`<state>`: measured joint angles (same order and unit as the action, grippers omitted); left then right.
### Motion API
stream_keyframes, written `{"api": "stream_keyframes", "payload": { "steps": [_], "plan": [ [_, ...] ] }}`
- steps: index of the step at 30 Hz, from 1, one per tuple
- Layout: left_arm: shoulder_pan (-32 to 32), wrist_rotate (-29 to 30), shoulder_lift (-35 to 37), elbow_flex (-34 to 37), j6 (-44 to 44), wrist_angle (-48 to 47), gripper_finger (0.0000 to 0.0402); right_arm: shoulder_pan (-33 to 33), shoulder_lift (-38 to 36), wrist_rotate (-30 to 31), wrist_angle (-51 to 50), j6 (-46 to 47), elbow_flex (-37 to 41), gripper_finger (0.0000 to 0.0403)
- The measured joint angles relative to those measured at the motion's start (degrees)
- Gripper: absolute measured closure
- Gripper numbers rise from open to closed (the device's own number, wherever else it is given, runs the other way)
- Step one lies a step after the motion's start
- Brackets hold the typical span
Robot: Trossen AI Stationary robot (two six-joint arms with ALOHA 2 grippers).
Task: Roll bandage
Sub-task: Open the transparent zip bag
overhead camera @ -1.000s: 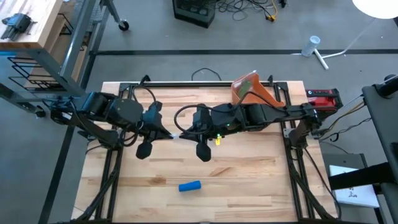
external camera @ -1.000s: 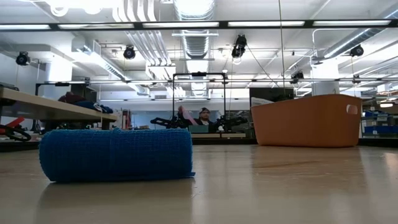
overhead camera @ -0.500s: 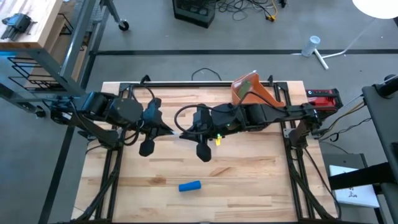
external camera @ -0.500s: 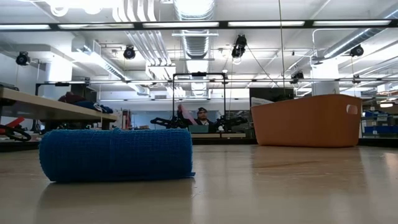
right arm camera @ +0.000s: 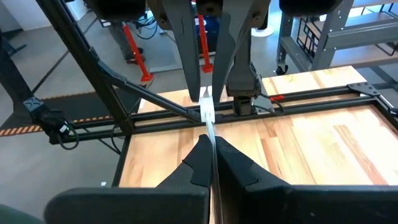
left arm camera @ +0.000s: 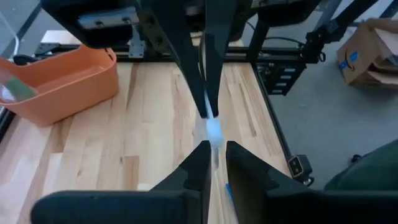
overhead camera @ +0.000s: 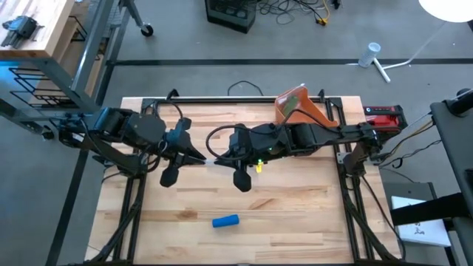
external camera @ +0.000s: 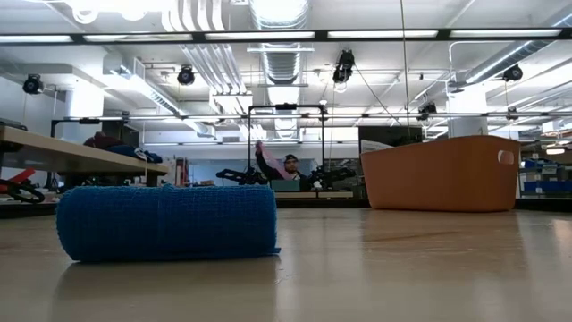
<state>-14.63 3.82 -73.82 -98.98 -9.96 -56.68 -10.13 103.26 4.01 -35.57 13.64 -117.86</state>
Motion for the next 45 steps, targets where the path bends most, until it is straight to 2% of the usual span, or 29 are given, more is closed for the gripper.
{"api": "stream_keyframes", "payload": {
  "steps": [18,30,45],
  "plan": [
    [0.00,1.70,-0.10,0.00,1.35,-0.28,0.0364,-0.07,0.00,0.00,0.75,0.41,-0.04,0.0401],
    [0.00,1.79,-0.13,0.00,4.99,3.30,0.0364,-0.09,0.02,0.00,1.13,0.62,-1.01,0.0401],
    [0.00,3.20,1.46,-0.68,4.94,1.12,0.0364,-0.09,0.03,0.00,1.08,0.94,-1.01,0.0401]
  ]
}}
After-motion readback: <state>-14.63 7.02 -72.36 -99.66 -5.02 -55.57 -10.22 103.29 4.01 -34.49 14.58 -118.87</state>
